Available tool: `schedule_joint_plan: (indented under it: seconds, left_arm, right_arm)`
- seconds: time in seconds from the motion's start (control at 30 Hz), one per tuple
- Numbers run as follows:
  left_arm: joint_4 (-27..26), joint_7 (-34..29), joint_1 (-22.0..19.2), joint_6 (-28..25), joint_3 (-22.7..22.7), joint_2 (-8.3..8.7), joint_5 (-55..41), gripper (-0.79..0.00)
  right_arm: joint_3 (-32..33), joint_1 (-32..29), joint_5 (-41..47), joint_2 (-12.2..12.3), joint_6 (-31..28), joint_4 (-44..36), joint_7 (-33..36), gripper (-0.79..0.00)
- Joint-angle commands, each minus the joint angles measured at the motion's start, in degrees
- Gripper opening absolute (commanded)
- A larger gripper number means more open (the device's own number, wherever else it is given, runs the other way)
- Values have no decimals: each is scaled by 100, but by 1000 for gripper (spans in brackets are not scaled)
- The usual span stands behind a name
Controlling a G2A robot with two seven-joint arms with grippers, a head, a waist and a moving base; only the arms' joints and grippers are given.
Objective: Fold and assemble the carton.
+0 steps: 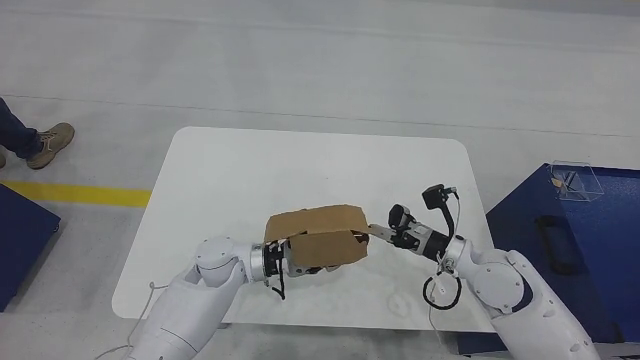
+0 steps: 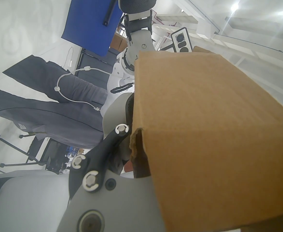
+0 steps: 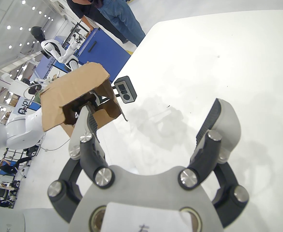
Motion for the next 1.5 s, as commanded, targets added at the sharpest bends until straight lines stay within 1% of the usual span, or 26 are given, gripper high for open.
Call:
schedule_joint_plan:
  seconds: [0.0, 0.17, 0.37, 0.53, 0.67, 0.83, 1.0, 1.13, 1.33, 1.47]
  left_arm:
    - [-43, 20, 20, 12, -26, 10, -11, -785]
    - [-114, 188, 76, 34, -64, 40, 118, -785]
    - [-140, 248, 106, 42, -68, 57, 168, -785]
    - [-188, 212, 138, 25, -106, 73, 110, -785]
    - [-173, 219, 128, 29, -177, 86, 13, -785]
    - [-155, 190, 121, 27, -208, 98, -35, -785]
    - [-97, 143, 84, 59, -174, 96, -58, -785]
    - [-27, 142, 33, 105, -120, 91, -24, -785]
    - [54, 173, -2, 136, -93, 88, -41, -785]
    - [69, 178, -5, 129, -101, 91, -76, -785]
  right_arm:
    - [-21, 5, -25, -12, 18, 28, -5, 0]
    - [1, -2, -12, -42, -15, 47, -160, 0]
    - [35, 35, 146, -72, 50, 118, -112, 0]
    - [-158, 83, -244, -104, 94, 94, 100, 0]
    - [-474, 94, -833, -154, 186, 49, 131, 0]
    - [-674, 121, -978, -209, 167, 79, 124, 0]
    - [-493, 184, -544, -230, 153, 199, -3, 0]
    - [-279, 136, -255, -211, -4, 115, 63, 0]
    - [40, -181, -234, -158, -182, -291, 72, 0]
    - [148, -399, -298, -135, -200, -558, 155, 0]
